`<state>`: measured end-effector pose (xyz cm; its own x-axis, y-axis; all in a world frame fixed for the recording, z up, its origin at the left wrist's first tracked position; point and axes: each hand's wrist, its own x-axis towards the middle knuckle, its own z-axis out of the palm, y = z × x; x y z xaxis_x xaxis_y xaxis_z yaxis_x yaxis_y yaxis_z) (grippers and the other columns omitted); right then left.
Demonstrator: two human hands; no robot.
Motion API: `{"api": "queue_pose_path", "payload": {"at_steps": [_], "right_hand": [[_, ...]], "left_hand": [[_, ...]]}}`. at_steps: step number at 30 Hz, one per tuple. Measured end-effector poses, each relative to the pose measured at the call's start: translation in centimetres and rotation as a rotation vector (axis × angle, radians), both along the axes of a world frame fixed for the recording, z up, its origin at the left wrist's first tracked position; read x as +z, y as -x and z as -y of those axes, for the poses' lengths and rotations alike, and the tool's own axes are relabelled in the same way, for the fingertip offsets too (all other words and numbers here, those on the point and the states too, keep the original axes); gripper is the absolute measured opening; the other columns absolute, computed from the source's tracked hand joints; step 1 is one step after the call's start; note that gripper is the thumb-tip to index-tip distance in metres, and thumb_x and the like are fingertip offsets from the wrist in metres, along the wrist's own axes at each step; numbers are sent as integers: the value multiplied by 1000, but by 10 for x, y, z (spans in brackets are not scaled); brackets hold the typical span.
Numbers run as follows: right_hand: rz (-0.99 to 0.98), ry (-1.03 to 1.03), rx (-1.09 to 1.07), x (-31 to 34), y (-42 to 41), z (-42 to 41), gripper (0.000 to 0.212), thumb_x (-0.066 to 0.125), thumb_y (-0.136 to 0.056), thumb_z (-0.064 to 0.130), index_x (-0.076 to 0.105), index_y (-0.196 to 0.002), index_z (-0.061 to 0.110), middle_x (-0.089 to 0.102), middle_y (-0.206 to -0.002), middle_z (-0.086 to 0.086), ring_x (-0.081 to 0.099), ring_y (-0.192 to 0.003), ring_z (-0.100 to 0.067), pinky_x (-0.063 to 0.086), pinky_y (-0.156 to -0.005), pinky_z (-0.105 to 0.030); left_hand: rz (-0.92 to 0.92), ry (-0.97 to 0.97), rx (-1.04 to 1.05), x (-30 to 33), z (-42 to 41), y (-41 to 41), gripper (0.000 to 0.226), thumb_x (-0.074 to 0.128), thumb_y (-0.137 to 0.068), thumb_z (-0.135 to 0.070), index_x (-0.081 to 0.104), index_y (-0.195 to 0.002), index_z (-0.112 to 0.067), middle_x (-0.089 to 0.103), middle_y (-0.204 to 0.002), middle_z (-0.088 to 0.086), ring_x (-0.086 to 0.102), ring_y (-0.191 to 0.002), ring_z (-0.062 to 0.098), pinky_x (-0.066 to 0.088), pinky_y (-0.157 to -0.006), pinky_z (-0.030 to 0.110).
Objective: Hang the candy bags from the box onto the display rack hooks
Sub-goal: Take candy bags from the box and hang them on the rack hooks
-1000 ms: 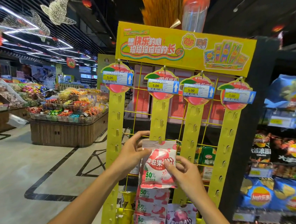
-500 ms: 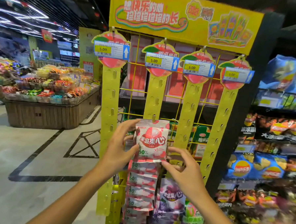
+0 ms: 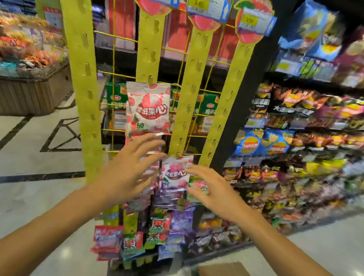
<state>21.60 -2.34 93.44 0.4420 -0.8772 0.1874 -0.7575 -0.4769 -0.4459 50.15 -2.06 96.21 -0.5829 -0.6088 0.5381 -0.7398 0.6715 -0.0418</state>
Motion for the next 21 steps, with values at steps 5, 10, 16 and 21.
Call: {"api": "queue_pose_path", "payload": {"at_steps": [5, 10, 16, 21], "right_hand": [[-69, -96, -64, -42, 89, -57, 56, 55, -98, 50, 38, -150, 37, 33, -158, 17, 28, -146, -5, 31, -120, -33], [-116, -174, -177, -94, 214, -130, 58, 57, -98, 49, 43, -150, 26, 35, -159, 8, 26, -149, -12, 29, -121, -36], [-137, -328, -306, -146, 353, -228, 63, 55, -98, 51, 42, -151, 22, 35, -160, 1, 25, -149, -18, 21, -121, -32], [-186, -436, -359, -180, 430, -255, 83, 37, -86, 74, 51, -144, 15, 50, -148, -7, 42, -138, -25, 30, -112, -27]], "left_hand": [[144, -150, 1, -69, -34, 91, 58, 43, -98, -56, 44, -147, -26, 31, -161, 0, 20, -152, 26, 22, -122, 48], [332, -339, -33, -131, -70, 208, 70, 21, -98, -67, 58, -137, -21, 49, -150, 8, 44, -139, 37, 42, -108, 58], [378, -502, -129, -209, -128, 345, 81, 13, -92, -75, 43, -149, -26, 33, -160, 2, 26, -149, 33, 6, -124, 48], [490, -633, -155, -261, -145, 403, 93, -2, -83, -84, 14, -159, -32, 10, -167, -5, 6, -154, 28, 7, -124, 49]]}}
